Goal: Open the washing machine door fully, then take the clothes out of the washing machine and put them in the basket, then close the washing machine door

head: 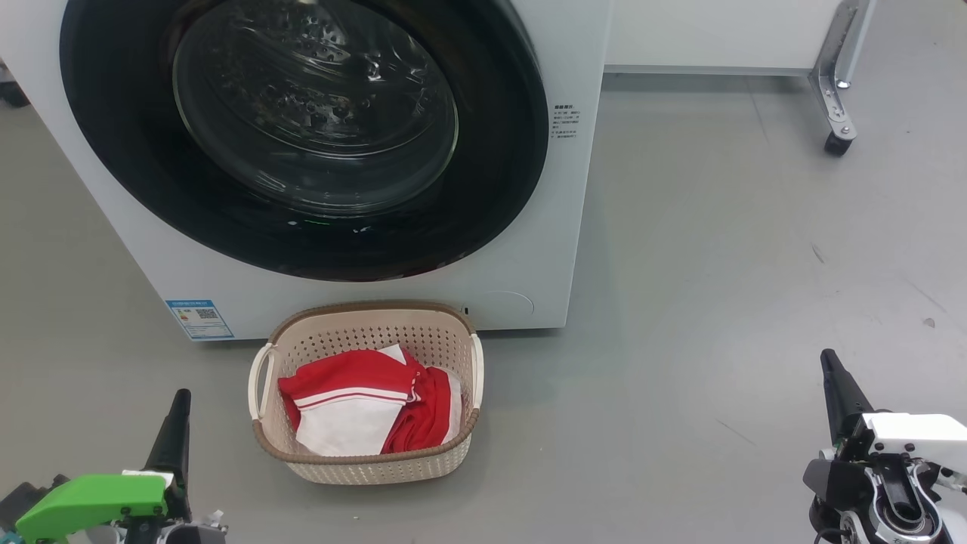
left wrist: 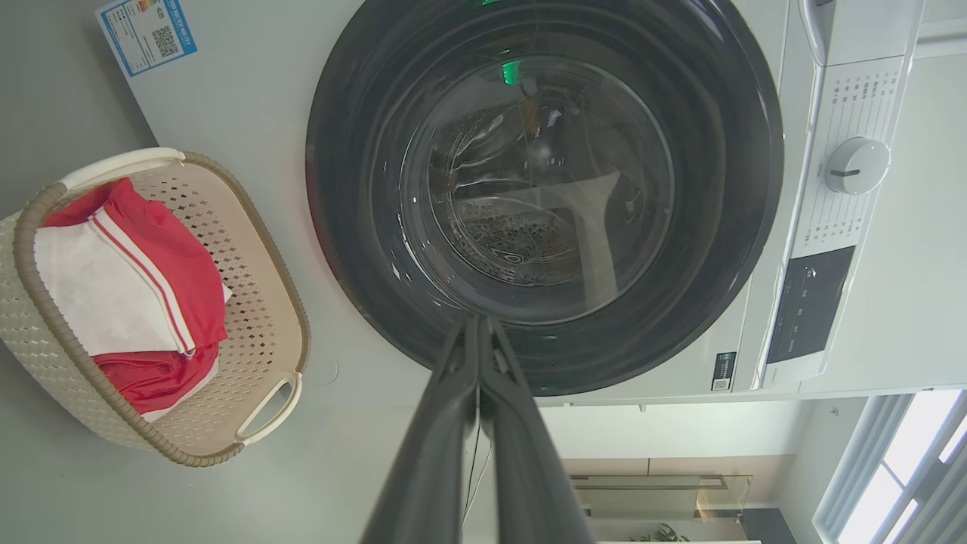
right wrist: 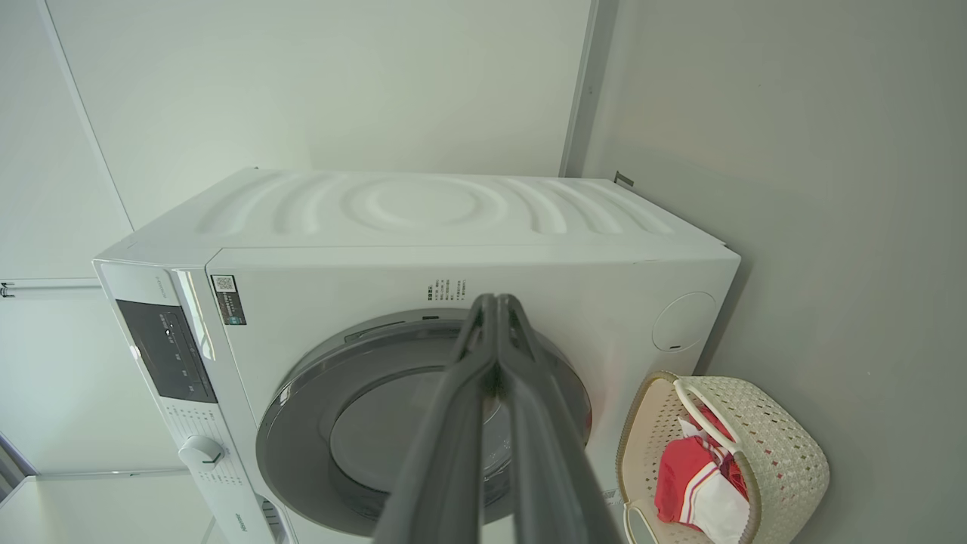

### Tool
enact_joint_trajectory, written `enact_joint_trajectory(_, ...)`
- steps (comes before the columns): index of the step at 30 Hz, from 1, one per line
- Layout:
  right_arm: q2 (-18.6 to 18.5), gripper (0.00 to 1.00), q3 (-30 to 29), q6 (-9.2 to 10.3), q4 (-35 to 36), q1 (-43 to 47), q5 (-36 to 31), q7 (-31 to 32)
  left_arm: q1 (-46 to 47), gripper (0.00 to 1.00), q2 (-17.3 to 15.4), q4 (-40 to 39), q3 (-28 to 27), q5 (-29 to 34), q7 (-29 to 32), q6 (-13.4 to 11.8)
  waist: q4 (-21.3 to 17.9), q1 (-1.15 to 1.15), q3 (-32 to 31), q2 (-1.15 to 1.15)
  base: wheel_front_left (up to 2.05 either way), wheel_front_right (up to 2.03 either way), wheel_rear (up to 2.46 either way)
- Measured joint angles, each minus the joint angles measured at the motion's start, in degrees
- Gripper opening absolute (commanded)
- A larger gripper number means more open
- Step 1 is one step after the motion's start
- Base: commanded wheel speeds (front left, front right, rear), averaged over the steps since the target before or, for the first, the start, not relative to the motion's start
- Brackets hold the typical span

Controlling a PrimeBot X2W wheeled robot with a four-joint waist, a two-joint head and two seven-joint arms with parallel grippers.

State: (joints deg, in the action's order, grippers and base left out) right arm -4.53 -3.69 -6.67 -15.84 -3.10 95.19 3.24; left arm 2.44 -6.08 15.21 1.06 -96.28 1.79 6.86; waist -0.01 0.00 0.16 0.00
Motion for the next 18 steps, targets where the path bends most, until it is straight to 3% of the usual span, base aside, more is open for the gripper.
enact_joint_trajectory(18, 0.0, 0.00, -0.1, -0.27, -0.2, 0.0, 0.0, 0.0, 0.1, 0.00, 0.1, 0.3, -0.1, 0.0, 0.2, 0.0, 0.0, 0.00, 0.0, 0.00, 0.00, 0.00, 0.00)
